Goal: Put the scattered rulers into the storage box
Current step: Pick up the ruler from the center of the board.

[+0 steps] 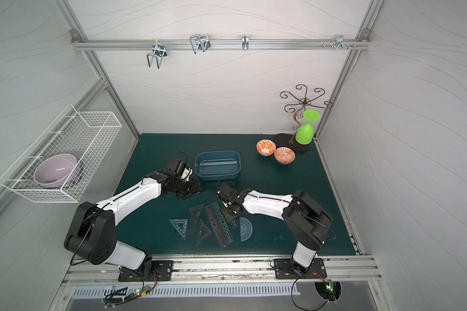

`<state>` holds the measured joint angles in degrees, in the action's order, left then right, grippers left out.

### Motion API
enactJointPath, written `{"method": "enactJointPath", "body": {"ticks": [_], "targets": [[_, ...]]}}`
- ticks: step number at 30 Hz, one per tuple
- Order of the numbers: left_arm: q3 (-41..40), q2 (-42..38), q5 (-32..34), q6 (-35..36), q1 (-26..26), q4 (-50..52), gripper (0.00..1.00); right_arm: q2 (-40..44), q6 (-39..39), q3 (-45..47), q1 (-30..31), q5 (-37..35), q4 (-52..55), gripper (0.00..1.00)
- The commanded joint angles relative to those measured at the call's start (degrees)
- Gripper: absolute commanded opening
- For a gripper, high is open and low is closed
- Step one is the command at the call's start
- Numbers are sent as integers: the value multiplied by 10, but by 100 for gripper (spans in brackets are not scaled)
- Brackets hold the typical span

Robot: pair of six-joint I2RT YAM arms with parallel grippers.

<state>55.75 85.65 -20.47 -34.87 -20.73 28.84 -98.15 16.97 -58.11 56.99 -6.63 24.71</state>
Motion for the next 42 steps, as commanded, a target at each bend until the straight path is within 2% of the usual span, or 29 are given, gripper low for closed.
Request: {"method": "enactJointPath", "body": {"ticks": [1,14,25,32,42], "targets": [[4,-12,-4,11,0,-13,60,-19,14,-11,0,-9,12,54],[6,-18,-5,14,1,-11,60,-56,39,-15,-34,-8,-2,43],[7,-17,-5,13,2,-12,60,-107,51,-54,-61,-20,3,35],[9,-7,-8,12,2,-15,60,-122,68,-71,-93,26,-8,33],[9,10,-37,2,2,-33,60,-36,94,-6,-136,148,-41,40]]}}
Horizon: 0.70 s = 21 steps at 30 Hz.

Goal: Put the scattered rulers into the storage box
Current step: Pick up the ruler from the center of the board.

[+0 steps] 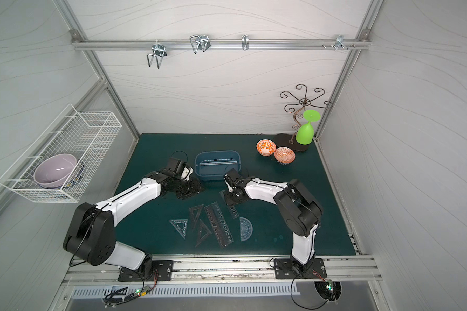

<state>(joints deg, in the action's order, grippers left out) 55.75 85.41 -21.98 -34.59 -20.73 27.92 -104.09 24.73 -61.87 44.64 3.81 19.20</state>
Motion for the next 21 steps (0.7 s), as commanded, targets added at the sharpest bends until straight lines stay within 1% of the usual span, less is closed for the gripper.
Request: {"method": "enactJointPath", "body": {"ticks": [1,6,9,16,21], "targets": [[9,15,-26,-3,2,-26,60,30,19,40,-15,52,11,40],[4,19,-37,-10,2,-38,59,51,35,82,-18,85,-7,40],[2,20,-40,-11,1,-40,56,59,50,103,-18,103,-26,38],[-3,26,-52,-17,-2,-50,48,62,87,137,-17,132,-89,30],[-4,31,-54,-21,-8,-53,45,63,105,150,-16,141,-115,27]]}}
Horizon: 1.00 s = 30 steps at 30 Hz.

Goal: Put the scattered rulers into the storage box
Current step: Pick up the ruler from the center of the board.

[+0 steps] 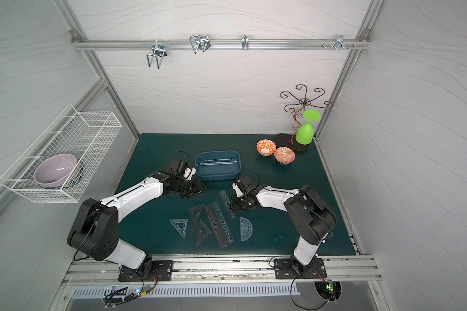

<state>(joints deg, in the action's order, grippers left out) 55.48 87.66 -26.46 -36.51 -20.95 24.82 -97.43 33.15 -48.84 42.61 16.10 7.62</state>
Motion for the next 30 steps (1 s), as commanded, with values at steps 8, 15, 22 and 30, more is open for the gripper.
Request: {"method": "enactJointPath", "body": {"ticks": [8,15,22,30], "targets": [[-1,28,-15,-14,-24,-41,43,-30,36,19,4,43,-42,26],[29,85,-14,-27,-46,-55,41,-31,47,38,-15,74,-90,26],[88,173,-10,-37,-70,-57,42,-27,45,56,-37,90,-112,26],[112,218,-2,-48,-93,-63,42,-6,33,74,-63,104,-115,26]]}}
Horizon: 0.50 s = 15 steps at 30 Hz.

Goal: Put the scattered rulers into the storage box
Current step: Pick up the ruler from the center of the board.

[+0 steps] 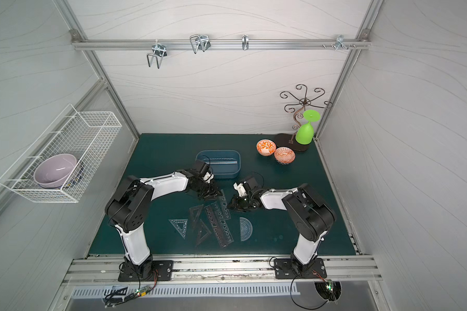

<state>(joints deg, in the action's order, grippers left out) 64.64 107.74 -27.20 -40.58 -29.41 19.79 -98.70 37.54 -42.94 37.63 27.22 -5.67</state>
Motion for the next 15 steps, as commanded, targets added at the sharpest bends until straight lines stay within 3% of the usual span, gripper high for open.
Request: {"method": "enactJointPath", "body": {"ticks": [1,15], "targets": [[21,22,6,-9,-10,-13,42,7,-10,17,-16,-4,16,26],[59,55,8,-10,-27,-21,43,36,-19,40,-37,9,9,26]]}}
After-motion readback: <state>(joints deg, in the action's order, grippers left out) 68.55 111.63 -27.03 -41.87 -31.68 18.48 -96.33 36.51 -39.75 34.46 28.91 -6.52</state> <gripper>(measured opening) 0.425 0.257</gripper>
